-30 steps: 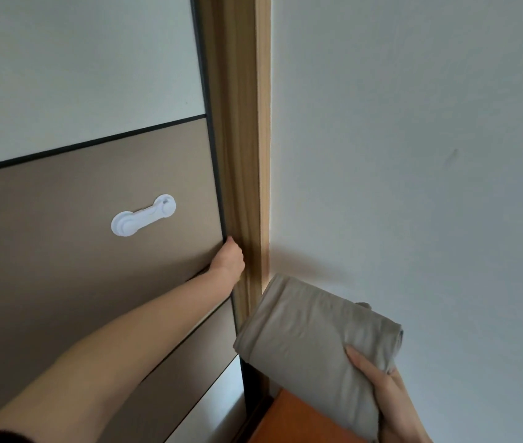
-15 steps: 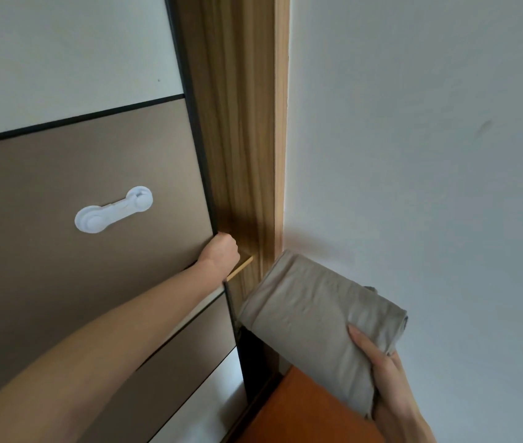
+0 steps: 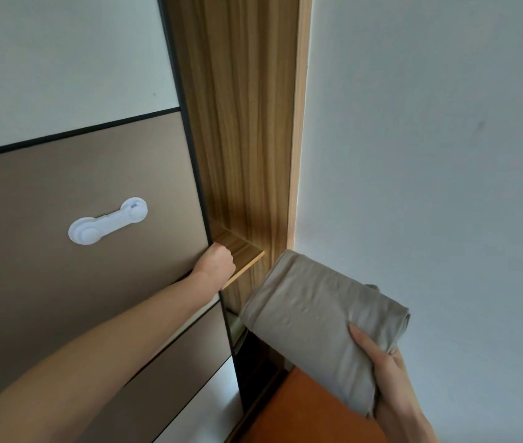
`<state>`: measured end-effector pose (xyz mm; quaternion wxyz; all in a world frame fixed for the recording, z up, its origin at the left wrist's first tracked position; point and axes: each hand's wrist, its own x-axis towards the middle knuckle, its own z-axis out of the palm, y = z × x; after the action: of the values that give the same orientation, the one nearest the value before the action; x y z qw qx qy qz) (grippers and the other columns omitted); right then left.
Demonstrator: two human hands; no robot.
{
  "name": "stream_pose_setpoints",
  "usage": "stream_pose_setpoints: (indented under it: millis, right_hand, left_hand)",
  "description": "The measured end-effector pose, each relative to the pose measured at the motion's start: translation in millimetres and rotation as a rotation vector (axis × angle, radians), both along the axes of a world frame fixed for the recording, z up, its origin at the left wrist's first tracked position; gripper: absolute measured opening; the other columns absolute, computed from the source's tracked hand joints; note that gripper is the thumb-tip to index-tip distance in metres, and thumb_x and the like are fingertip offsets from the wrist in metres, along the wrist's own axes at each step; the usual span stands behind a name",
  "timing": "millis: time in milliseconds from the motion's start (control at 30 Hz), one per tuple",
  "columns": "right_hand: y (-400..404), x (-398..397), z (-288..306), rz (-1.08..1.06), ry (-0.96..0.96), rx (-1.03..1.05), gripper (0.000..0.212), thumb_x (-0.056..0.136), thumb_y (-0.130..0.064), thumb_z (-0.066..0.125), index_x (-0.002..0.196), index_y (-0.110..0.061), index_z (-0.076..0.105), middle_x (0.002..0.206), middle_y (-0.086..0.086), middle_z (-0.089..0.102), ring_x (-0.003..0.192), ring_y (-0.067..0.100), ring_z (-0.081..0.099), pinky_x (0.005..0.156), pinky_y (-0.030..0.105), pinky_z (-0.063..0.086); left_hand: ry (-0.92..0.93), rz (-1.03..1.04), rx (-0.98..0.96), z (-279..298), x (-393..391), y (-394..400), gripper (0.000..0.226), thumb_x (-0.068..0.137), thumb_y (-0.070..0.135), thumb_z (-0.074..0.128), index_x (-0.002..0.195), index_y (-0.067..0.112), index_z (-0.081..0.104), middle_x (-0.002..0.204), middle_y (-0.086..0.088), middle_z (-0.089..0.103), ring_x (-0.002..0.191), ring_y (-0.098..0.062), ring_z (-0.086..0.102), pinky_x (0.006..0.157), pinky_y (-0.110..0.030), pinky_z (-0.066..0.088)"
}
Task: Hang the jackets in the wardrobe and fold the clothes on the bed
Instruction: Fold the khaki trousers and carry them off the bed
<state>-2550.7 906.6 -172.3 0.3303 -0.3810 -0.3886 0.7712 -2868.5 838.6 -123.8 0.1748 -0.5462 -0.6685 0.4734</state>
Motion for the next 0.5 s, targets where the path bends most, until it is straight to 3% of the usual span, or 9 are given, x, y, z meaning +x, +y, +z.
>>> stream_pose_setpoints:
  millis: [267, 400, 500]
  right_hand:
    - [-38.1, 0.9, 1.8, 0.031, -0.016, 0.0, 0.05, 0.088, -0.017, 0.078, 0.134, -0.022, 0.062, 0.115, 0.01, 0.078, 0.101, 0.033, 0.077, 0.094, 0.056, 0.058]
    - [-60.0, 3.0, 3.9, 0.036, -0.026, 0.027, 0.046, 0.089, -0.017, 0.077, 0.132, -0.024, 0.062, 0.115, 0.007, 0.078, 0.1, 0.03, 0.077, 0.086, 0.048, 0.061]
    - [-77.5, 6.2, 1.8, 0.033, -0.03, 0.024, 0.047, 0.087, -0.019, 0.079, 0.131, -0.024, 0.062, 0.116, 0.008, 0.078, 0.101, 0.03, 0.077, 0.088, 0.05, 0.06]
  left_hand:
    - [-0.033, 0.046, -0.001, 0.9, 5.6, -59.3, 0.027, 0.109, 0.031, 0.05, 0.118, 0.014, 0.068, 0.115, -0.002, 0.069, 0.108, -0.02, 0.065, 0.077, -0.035, 0.037]
    - [-0.027, 0.049, -0.014, 1.3, 11.2, -90.8, 0.025, 0.11, 0.028, 0.048, 0.117, 0.015, 0.068, 0.115, -0.001, 0.069, 0.108, -0.019, 0.065, 0.079, -0.033, 0.041]
    - [-0.031, 0.049, -0.021, 2.8, 15.0, -115.9, 0.025, 0.11, 0.03, 0.049, 0.117, 0.016, 0.068, 0.114, 0.0, 0.069, 0.107, -0.019, 0.066, 0.079, -0.033, 0.041]
